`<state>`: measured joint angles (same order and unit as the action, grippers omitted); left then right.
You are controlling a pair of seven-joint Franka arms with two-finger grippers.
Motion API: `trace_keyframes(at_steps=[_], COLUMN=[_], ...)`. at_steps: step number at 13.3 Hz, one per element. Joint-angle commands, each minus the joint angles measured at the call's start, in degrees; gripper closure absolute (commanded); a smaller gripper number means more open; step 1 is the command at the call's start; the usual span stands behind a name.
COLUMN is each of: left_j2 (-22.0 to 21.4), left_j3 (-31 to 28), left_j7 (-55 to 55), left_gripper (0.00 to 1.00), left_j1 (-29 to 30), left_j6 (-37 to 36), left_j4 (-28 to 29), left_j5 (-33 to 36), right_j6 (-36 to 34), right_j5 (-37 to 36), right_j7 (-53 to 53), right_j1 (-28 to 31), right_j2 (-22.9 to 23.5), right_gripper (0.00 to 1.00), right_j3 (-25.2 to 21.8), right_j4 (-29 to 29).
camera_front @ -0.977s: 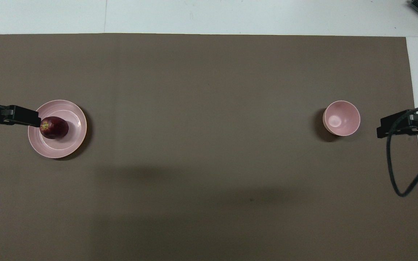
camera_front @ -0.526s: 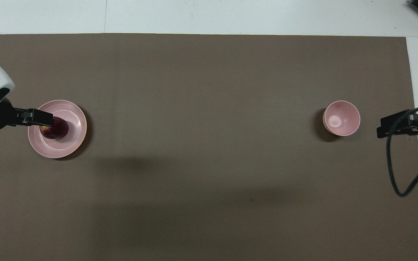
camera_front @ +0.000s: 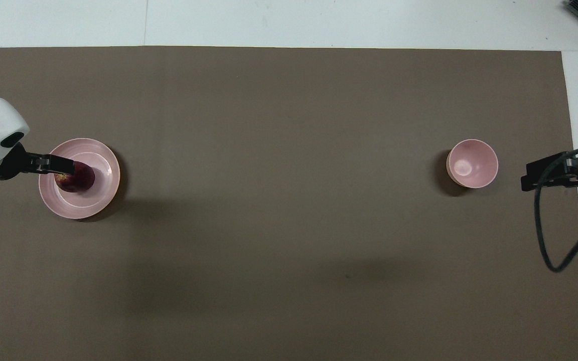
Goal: Move apple from plate to bowl
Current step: 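Lower the left gripper onto the red apple on the plate and grasp it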
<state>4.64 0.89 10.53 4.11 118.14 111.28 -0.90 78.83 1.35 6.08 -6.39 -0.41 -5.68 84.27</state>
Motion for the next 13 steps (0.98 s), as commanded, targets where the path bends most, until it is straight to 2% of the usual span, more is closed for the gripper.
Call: trace_keyframes(at_steps=[1, 5, 9, 10, 11, 12, 13], left_j2=[4.32, 7.39, 9.60, 10.12, 10.56, 10.48, 10.57], left_j3=[0.43, 0.51, 0.51, 0.43, 0.51, 0.51, 0.51], left_j7=[1.68, 1.33, 1.77, 3.16, 5.09, 4.76, 4.67], left_gripper=[0.00, 0.00, 0.00, 0.03, 0.80, 1.00, 1.00], left_j1=[1.86, 1.86, 2.65, 2.83, 3.44, 3.97, 4.06], left_j6=[6.20, 13.86, 18.52, 18.71, 18.71, 17.66, 16.70], left_j4=[1.56, 4.90, 6.58, 6.58, 6.49, 6.14, 5.70], left_j5=[0.82, 0.73, 0.82, 0.82, 0.82, 0.73, 0.73], right_j6=[0.80, 0.54, 0.80, 0.80, 0.80, 0.80, 0.80], right_j5=[0.15, 0.23, 0.23, 0.23, 0.23, 0.41, 0.41], right_j7=[-0.54, -1.07, -1.33, -1.25, -1.25, -1.33, -1.94], right_j1=[0.76, 1.11, 0.41, 0.50, 0.58, 0.67, 0.59], right_j2=[-1.08, -0.99, -1.26, -1.26, -1.34, -1.34, -1.43], right_gripper=[0.00, 0.00, 0.00, 0.00, 0.00, 0.00, 0.00], right_j3=[0.50, 0.32, 1.02, 1.11, 1.11, 1.11, 1.11], right_j4=[1.42, 1.42, 1.77, 1.86, 1.95, 2.03, 2.04])
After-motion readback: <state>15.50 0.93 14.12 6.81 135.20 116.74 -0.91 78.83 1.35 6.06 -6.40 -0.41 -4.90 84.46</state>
